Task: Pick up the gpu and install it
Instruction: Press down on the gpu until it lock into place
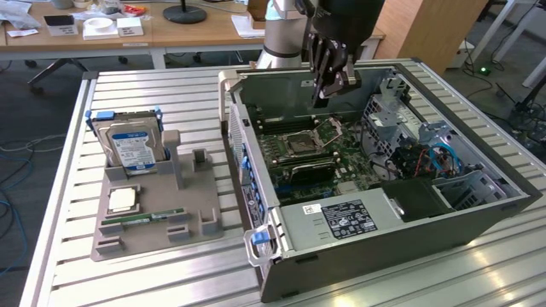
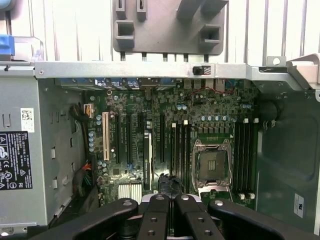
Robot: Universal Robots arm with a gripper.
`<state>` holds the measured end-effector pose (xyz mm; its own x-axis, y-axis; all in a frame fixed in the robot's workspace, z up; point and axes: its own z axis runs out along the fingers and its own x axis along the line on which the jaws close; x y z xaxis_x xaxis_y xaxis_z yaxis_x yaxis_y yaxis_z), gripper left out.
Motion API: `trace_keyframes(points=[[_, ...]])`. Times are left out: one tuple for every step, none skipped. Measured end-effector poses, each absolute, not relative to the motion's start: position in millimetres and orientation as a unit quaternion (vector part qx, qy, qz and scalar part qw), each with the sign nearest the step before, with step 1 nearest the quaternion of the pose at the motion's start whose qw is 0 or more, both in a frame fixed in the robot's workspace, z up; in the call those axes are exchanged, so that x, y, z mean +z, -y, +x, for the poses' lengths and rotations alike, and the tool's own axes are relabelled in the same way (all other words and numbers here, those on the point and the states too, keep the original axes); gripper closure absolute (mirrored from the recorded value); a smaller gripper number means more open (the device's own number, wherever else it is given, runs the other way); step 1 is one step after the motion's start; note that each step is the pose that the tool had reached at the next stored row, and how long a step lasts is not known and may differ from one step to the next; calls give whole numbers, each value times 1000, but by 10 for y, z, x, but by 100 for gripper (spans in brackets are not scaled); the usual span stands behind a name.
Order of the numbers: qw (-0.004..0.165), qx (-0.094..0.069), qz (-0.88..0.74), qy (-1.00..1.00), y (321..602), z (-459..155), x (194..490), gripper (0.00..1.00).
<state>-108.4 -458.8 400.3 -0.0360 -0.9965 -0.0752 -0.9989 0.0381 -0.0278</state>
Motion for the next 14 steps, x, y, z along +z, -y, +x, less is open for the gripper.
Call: trace_keyframes(points=[[37, 16, -693, -720, 4588, -1084, 4002, 89], [37, 16, -693, -720, 4587, -1084, 3996, 89], [37, 16, -693, -720, 4588, -1084, 3981, 89], [37, 16, -693, -720, 4588, -1084, 3964, 89], [37, 16, -693, -720, 4587, -1084, 3947, 89], [37, 16, -693, -720, 4587, -1084, 3928, 89], [37, 16, -693, -720, 4587, -1084, 3910, 89], [37, 16, -693, -720, 4588, -1084, 3893, 89], [37, 16, -693, -720, 4588, -1084, 3875, 89], [37, 16, -693, -720, 4588, -1084, 3857, 89], [37, 16, -693, -720, 4588, -1084, 3839, 89], [37, 16, -693, -720, 4588, -1084, 3819, 89], [37, 16, -693, -720, 4587, -1084, 3801, 89], [37, 16, -693, -720, 4588, -1084, 3783, 89]])
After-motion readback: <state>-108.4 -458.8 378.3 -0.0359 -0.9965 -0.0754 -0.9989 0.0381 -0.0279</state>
